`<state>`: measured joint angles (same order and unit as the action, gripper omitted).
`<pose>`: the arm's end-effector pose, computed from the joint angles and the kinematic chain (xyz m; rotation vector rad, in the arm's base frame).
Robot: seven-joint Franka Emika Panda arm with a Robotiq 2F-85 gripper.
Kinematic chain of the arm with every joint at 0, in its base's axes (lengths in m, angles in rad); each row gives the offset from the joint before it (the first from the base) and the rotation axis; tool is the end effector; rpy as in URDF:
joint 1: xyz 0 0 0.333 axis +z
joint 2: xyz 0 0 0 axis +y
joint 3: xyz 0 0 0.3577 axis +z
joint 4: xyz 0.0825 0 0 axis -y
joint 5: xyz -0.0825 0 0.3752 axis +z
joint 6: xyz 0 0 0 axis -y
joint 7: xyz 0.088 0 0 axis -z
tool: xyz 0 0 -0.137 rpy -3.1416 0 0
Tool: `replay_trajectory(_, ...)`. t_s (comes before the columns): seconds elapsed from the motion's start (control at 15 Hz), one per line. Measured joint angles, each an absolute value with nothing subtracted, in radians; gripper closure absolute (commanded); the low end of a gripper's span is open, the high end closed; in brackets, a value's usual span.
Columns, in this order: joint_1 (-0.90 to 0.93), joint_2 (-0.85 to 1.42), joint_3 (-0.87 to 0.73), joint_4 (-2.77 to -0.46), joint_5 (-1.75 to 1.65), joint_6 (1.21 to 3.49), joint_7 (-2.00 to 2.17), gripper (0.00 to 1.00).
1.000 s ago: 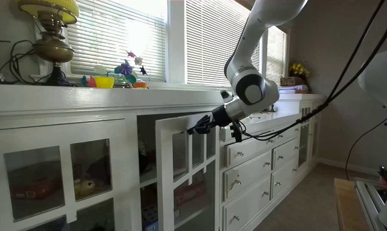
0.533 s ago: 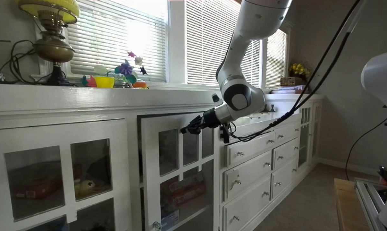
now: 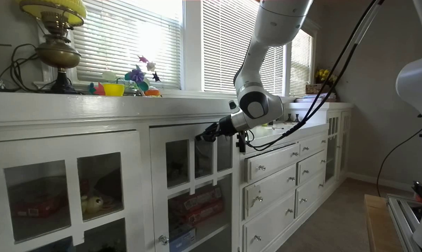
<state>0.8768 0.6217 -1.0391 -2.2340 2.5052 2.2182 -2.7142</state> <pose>0.5862 -0.0469 0.2541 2.4181 0.8649 1.7073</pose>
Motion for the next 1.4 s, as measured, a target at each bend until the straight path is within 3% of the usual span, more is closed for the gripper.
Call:
replay_trajectory(0.53, 0.858, 0.623, -0.877, -2.269, 2.492, 2.304, -2.711, 1.0)
replay_trajectory(0.73, 0.801, 0.571, -0.772, -2.273, 2.433, 2.456, -2.703, 1.0)
replay_trajectory(0.93, 0.746, 0.474, -0.678, -2.287, 2.246, 2.674, -2.607, 1.0)
replay_trajectory(1.2, 0.756, 0.324, -0.617, -2.412, 1.942, 2.789, -2.366, 1.0)
replay_trajectory(1.4, 0.635, 0.199, -0.426, -2.532, 1.727, 2.835, -2.183, 1.0)
